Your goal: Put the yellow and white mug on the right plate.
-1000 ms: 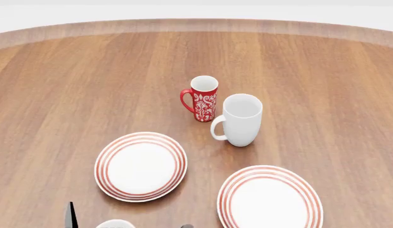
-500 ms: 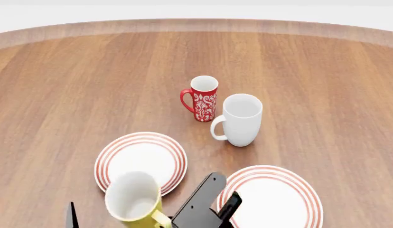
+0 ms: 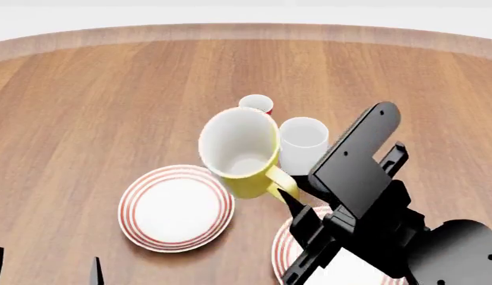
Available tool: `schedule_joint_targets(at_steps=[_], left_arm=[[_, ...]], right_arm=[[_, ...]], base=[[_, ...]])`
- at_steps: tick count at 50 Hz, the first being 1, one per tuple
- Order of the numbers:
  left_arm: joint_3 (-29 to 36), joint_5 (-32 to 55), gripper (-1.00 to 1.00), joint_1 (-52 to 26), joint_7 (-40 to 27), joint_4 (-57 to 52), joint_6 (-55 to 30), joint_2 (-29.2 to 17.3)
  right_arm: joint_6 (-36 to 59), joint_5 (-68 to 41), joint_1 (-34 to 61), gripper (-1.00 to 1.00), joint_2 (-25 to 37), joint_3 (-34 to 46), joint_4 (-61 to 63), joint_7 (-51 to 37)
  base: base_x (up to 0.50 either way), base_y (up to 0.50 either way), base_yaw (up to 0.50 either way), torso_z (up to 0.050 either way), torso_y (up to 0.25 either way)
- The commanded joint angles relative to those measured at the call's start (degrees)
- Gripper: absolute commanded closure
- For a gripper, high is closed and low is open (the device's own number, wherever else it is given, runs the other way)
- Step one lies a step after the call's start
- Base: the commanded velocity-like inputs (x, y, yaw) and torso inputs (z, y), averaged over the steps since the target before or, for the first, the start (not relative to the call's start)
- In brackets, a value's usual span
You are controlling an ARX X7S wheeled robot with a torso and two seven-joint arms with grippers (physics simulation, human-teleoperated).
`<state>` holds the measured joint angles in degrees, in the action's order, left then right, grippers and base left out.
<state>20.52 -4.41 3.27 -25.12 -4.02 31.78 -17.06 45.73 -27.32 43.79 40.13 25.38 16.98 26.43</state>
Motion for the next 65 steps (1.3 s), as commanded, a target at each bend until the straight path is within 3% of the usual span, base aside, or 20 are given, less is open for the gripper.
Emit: schedule_joint_targets(at_steps=[1, 21, 37, 52, 65], left_arm=[[-0.8, -0.7, -1.0, 0.0, 1.3, -0.1, -0.1, 0.8], [-0.2, -0.7, -1.0, -0.1, 1.0, -0.2, -0.6, 0.5], [0.3, -0.6, -1.0, -0.3, 0.9, 0.3, -0.3, 0.3], [0.5, -0.1, -1.0, -0.2, 0.9, -0.7, -1.3, -0.1], [0.6, 0.6, -1.0, -0.9, 0.6, 0.2, -1.7, -0.1]], right_arm=[[1.6, 1.4, 6.1, 1.0, 1.2, -6.8, -3.2, -0.3], [0.0, 3.4, 7.0, 1.0, 1.0, -5.7, -12.2, 0.4], [-1.1, 5.1, 13.4, 1.0, -2.2, -6.0, -22.7, -0.1], [1.4, 3.5, 16.9, 1.0, -0.9, -1.9, -23.7, 7.7], [2.8, -4.9, 14.6, 1.0, -2.5, -8.7, -25.6, 10.2]], base=[[0.0, 0.0, 0.0, 0.0, 0.0], [0.0, 0.0, 0.0, 0.0, 0.001], [0.0, 0.0, 0.0, 0.0, 0.0], [0.0, 0.0, 0.0, 0.0, 0.0], [0.0, 0.0, 0.0, 0.0, 0.0]])
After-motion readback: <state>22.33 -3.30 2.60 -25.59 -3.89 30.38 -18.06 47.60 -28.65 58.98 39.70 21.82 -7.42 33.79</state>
